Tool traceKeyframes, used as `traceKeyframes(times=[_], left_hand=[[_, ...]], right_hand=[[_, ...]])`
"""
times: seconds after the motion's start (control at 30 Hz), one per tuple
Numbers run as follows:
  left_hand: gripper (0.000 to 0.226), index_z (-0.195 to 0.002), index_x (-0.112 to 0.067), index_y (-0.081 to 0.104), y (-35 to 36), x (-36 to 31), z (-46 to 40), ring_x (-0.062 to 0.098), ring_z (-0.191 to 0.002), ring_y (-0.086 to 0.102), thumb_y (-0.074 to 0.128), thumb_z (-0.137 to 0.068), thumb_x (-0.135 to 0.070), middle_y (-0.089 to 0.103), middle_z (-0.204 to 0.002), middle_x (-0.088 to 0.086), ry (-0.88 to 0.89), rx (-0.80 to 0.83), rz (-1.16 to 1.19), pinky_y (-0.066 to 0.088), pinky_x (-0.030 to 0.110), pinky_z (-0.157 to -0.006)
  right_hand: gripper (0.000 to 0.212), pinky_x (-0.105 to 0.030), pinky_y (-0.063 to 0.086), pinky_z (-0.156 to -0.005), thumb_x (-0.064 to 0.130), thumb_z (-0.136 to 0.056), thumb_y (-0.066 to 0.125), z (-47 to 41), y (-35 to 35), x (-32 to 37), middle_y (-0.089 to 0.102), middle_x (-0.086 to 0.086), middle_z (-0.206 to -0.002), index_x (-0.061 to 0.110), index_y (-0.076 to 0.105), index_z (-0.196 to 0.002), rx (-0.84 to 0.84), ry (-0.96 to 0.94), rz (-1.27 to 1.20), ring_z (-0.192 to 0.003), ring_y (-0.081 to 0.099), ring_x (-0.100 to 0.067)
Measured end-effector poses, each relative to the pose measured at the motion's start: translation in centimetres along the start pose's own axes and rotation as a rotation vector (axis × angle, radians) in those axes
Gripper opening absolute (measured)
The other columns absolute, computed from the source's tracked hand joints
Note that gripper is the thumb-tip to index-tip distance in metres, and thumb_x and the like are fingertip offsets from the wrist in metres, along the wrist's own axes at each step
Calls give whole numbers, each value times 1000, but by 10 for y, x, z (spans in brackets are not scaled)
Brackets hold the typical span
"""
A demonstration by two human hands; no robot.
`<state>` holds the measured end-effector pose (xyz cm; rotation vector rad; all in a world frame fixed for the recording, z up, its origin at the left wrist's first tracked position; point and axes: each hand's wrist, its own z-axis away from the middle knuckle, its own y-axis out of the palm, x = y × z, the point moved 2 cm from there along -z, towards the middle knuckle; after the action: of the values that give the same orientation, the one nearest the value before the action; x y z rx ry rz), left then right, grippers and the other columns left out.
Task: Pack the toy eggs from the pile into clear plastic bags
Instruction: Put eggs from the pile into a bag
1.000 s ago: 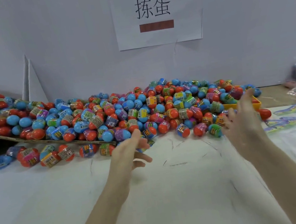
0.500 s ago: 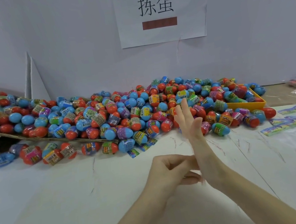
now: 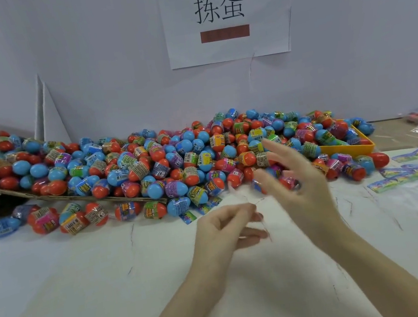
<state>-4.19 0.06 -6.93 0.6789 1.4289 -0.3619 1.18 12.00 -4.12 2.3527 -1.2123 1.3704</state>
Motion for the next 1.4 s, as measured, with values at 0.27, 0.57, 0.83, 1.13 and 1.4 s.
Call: traceKeyframes(times=[0.27,0.57,0.83,1.13,1.4], left_hand=[[12,-68,-26,76,-12,5,-7,-9,-52,48,67,-77,-26,65,-64,-20,73,-216,7,40,8,-48],[29,-85,-32,71,-18,8,-10,-10,-65,52,73,-59,-44,61,-98,-13,138,-261,-176,43,11,-61],[4,-85,-29,61,-17,11,-13,6,-78,54,60,-85,-32,54,-99,-6,248,-374,-292,42,19,-65],[11,-77,-27,60,-15,14,-14,2,-67,54,62,-85,-19,53,-91,-7,350,-337,-407,43,15,-61],[18,-74,-27,59,-10,17,-11,3,-69,54,63,-84,-13,56,-87,-9,442,-241,-546,40,10,-57]], right_hand=[[7,-8,36,-52,38,-65,75,1,-3,4,63,21,-60,37,69,-68,289,87,125,-59,48,6],[18,-22,47,-52,13,-77,71,-13,-38,-11,66,5,-55,26,70,-64,162,268,349,-55,56,-9],[92,-44,50,-84,4,-86,57,-20,-113,-53,55,-25,-119,17,-10,-147,-9,920,820,-94,60,-38],[38,-39,44,-89,25,-86,62,-32,-192,-33,64,-16,-114,12,59,-121,-109,648,805,-100,59,-31],[42,-27,43,-57,44,-71,75,25,-213,-53,66,-3,-89,11,65,-95,164,1028,993,-88,62,-25]])
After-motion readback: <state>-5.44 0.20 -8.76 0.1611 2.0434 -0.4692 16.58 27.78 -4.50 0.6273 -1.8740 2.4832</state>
